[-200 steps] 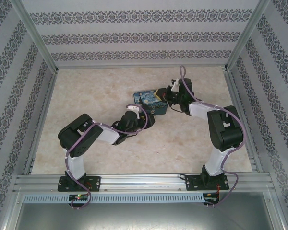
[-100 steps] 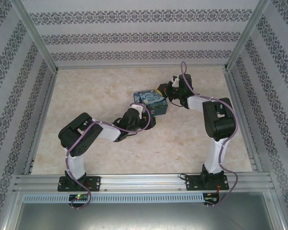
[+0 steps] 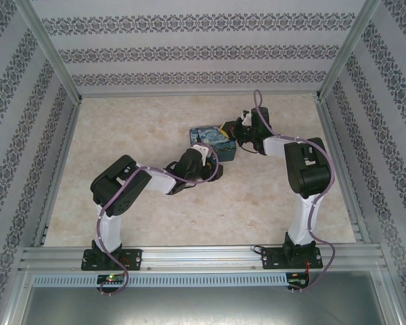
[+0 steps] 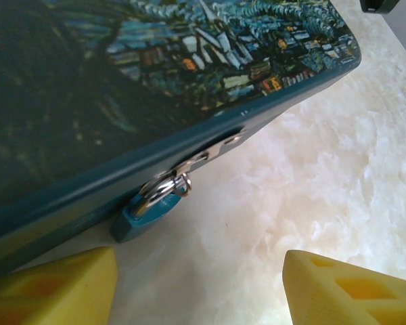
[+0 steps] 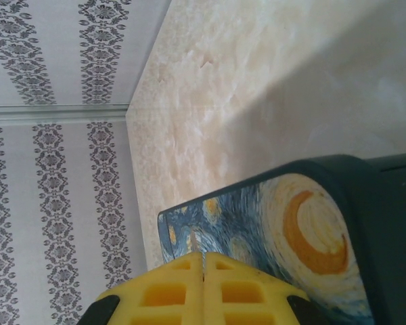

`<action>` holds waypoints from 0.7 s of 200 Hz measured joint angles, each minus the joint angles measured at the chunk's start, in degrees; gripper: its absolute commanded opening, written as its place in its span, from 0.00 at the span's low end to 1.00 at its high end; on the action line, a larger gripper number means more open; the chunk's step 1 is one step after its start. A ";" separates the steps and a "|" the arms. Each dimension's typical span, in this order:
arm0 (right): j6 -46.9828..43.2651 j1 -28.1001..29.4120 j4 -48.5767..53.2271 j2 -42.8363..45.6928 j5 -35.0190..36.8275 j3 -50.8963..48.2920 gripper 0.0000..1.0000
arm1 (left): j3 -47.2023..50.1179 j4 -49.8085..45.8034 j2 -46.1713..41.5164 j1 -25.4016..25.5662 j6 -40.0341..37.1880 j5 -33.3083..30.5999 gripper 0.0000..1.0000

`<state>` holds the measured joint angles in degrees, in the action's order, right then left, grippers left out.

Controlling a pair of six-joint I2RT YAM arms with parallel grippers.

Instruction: Unlock the padlock with the key

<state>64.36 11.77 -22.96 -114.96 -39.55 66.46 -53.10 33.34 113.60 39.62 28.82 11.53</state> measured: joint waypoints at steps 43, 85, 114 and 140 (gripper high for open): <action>-0.02 0.00 -0.07 0.00 0.02 -0.22 0.00 | -1.33 -0.13 1.22 0.02 -2.19 -0.79 0.65; -0.02 0.02 -0.09 0.00 0.00 -0.26 0.00 | -1.03 0.00 1.31 0.07 -4.48 -5.49 0.65; -0.02 0.02 -0.09 0.00 -0.02 -0.26 0.00 | -0.87 0.04 1.33 0.07 -5.97 -8.39 0.65; -0.02 0.02 -0.09 -0.02 0.00 -0.26 0.00 | -1.33 0.04 1.99 0.07 -6.73 -8.92 0.65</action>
<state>64.34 11.79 -23.05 -114.98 -39.55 66.19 -54.43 33.39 115.59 39.68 22.09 2.61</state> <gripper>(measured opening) 0.065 0.654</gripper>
